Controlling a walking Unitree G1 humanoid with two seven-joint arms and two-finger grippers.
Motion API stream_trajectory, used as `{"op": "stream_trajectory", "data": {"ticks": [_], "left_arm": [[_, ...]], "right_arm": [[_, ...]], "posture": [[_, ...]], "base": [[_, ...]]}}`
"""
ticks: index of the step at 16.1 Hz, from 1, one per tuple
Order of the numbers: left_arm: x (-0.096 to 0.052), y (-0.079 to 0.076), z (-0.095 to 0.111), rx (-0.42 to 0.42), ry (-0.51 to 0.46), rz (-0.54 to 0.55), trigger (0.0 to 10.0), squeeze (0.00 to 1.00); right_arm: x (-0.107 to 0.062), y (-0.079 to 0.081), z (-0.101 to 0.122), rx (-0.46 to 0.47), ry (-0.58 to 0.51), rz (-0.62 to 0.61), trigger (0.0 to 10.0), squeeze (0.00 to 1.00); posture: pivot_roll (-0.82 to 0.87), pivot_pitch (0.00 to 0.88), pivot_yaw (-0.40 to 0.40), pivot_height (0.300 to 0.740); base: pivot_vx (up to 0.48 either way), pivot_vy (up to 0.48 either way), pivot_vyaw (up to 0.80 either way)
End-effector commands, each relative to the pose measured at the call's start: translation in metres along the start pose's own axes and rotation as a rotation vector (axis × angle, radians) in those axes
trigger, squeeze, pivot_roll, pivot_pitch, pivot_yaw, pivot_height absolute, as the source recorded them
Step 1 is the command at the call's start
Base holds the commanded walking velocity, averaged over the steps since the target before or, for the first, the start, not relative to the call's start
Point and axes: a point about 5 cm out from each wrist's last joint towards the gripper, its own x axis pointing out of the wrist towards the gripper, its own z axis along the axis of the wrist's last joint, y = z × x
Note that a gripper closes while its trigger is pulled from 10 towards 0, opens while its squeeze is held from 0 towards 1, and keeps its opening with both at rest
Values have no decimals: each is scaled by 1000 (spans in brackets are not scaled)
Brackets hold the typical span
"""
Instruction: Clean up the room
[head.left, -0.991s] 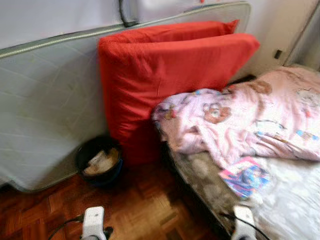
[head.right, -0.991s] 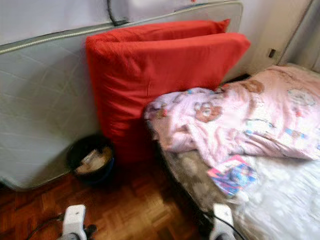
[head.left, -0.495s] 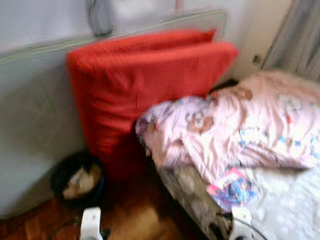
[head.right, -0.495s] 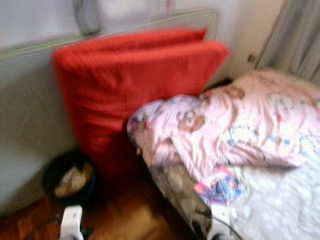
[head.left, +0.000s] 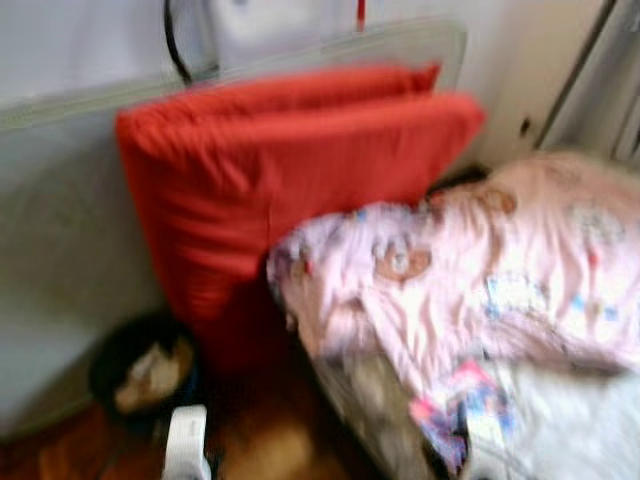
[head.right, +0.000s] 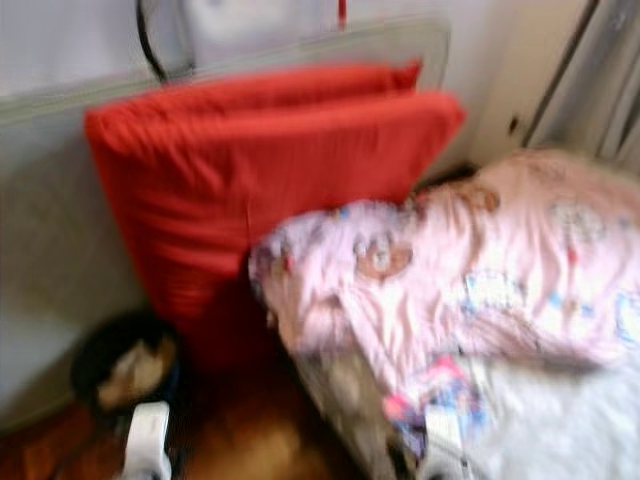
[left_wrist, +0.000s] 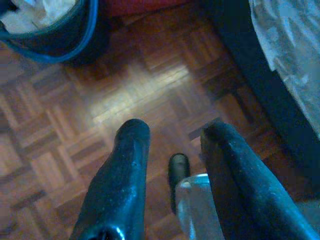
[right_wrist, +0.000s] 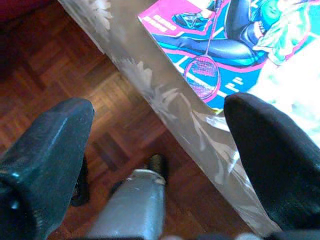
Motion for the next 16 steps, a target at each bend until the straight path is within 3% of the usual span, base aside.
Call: {"op": "stream_trajectory", "data": {"ticks": [1, 12, 13, 14, 16], "left_arm": [[-1, 0, -2, 7, -7, -4, 10000, 0], [-6, 2, -11, -27, -72, -25, 10000, 0], [-3, -1, 8, -21, -144, -32, 10000, 0], [2, -9, 44, -10, -262, -57, 10000, 0], [3, -11, 57, -20, -308, -65, 10000, 0]], "right_arm": [[-3, -8, -8, 13, 13, -27, 10000, 0], [-8, -11, -22, -9, 3, -25, 10000, 0], [-9, -11, -22, -14, 4, -17, 10000, 0], [-9, -10, -23, -18, 5, -13, 10000, 0], [-9, -10, -24, -39, 10, -3, 10000, 0]], "posture": [[-30, 0, 7, 740], [-18, 0, -9, 740], [-14, 0, -10, 740], [-13, 0, -10, 740], [-14, 0, -8, 740]], "base": [[0, 0, -788], [0, 0, -788], [0, -465, -788], [0, -469, -788], [0, 0, -788]]}}
